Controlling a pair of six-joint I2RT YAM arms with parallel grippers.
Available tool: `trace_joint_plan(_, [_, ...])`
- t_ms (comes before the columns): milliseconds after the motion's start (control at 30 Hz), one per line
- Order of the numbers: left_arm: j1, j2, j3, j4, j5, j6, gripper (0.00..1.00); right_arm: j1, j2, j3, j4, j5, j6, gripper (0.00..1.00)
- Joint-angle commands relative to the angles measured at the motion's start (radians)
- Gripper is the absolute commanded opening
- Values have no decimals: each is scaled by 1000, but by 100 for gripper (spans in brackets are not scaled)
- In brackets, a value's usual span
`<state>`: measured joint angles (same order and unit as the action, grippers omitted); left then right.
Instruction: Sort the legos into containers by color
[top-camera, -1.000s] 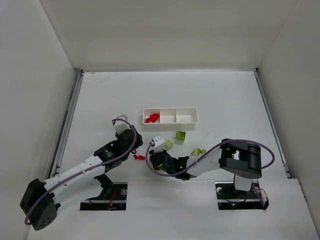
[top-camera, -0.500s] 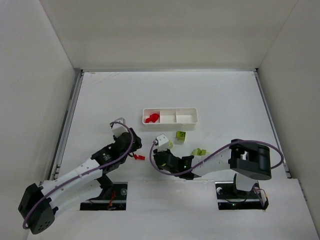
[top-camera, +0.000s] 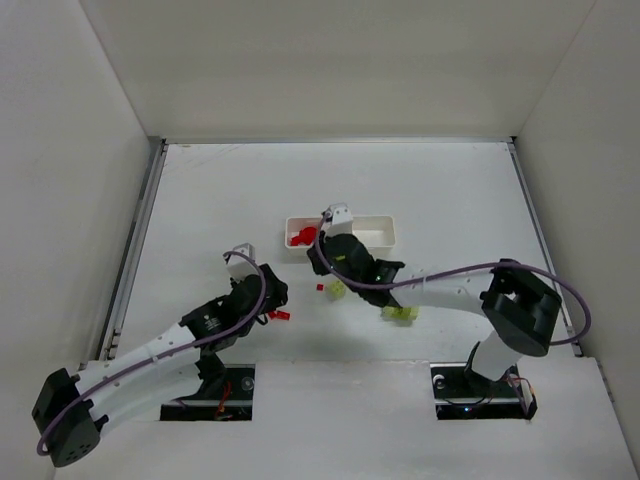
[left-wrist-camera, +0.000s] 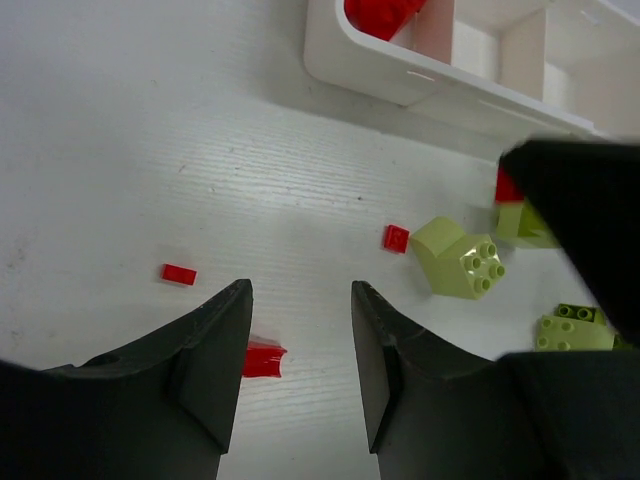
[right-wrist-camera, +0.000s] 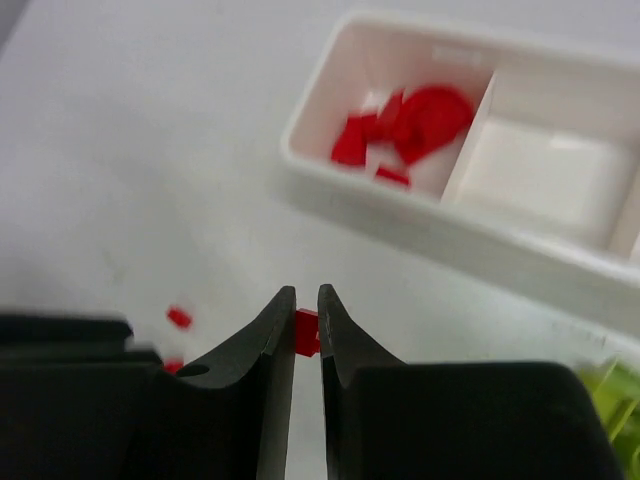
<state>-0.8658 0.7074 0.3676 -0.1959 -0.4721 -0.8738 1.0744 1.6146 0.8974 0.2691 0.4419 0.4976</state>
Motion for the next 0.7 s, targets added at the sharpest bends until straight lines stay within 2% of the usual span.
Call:
trace_joint_plan(0, [-32, -8, -21, 27, -20, -28, 42, -69, 31, 116, 22, -92, -48, 18])
trace_joint_plan(167, [-63, 67, -24, 110, -30, -27, 42, -147, 145, 239, 21, -123, -60, 20])
trace_joint_plan(400, [-104, 256, 24, 231, -66, 15, 42, -179, 226, 339, 19, -141, -56, 43])
trace_joint_plan(500, [-121, 348, 53, 282, -79, 36, 42, -179, 180, 315, 19, -137, -59, 44])
trace_joint_plan(667, [-158, 509, 120, 331, -77, 67, 41, -187, 33, 181, 25, -126, -82, 38])
